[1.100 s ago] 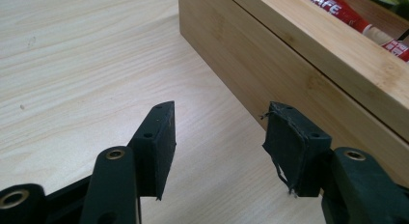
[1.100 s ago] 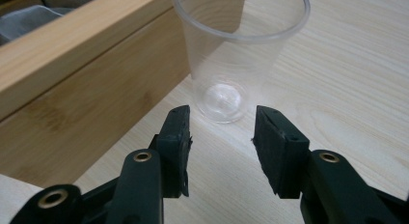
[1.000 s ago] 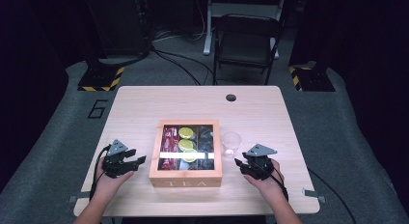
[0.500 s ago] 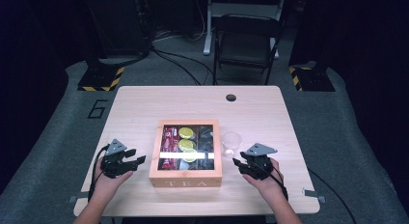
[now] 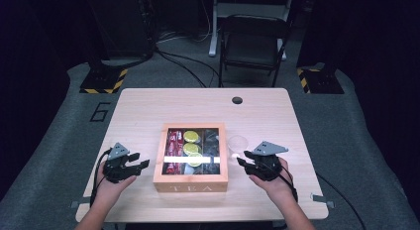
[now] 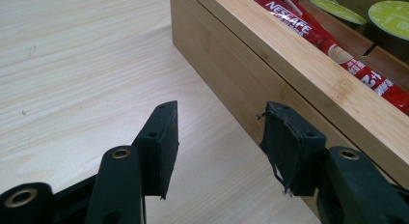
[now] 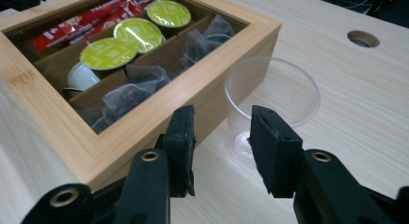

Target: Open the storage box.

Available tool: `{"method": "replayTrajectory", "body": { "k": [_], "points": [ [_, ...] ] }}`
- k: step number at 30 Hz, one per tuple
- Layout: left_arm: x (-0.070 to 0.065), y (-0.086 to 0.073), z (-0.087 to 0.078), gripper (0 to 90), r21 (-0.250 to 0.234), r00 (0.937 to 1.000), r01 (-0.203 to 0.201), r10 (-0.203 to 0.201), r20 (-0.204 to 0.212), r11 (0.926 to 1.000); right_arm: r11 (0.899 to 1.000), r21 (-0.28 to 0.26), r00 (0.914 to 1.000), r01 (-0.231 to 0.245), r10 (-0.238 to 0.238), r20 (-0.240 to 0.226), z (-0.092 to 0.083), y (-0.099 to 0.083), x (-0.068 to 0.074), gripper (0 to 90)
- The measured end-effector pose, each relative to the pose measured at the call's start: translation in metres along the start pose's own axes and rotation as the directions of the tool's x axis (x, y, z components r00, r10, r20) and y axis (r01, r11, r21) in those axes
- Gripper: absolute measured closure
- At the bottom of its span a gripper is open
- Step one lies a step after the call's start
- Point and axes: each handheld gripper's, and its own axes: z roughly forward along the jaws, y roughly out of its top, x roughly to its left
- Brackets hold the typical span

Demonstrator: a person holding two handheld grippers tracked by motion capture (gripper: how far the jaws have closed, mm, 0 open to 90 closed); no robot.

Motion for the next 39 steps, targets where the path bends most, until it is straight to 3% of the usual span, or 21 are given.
{"method": "replayTrajectory", "body": {
  "k": [12,18,26,39],
  "points": [
    [0.001,0.001,-0.002,47.1,0.006,0.9999,-0.015,0.015,0.005,0.9999,0.999,-0.020,0.9987,0.037,-0.037,-0.034,-0.005,0.007,0.018,62.4],
    [0.001,0.001,-0.002,47.2,-0.005,0.9999,-0.010,0.010,0.000,0.9999,0.999,-0.014,0.9981,0.033,-0.033,-0.051,-0.005,0.006,0.024,63.3],
    [0.001,0.001,-0.002,47.3,-0.002,1.0000,-0.005,0.005,0.002,1.0000,1.000,-0.002,0.9939,0.021,-0.021,-0.108,-0.008,-0.005,0.032,70.5],
    [0.002,0.000,-0.002,47.3,0.008,0.9999,-0.010,0.010,0.000,0.9999,0.997,0.028,0.9843,0.065,-0.060,-0.166,-0.010,-0.023,0.051,77.0]
  ]
}}
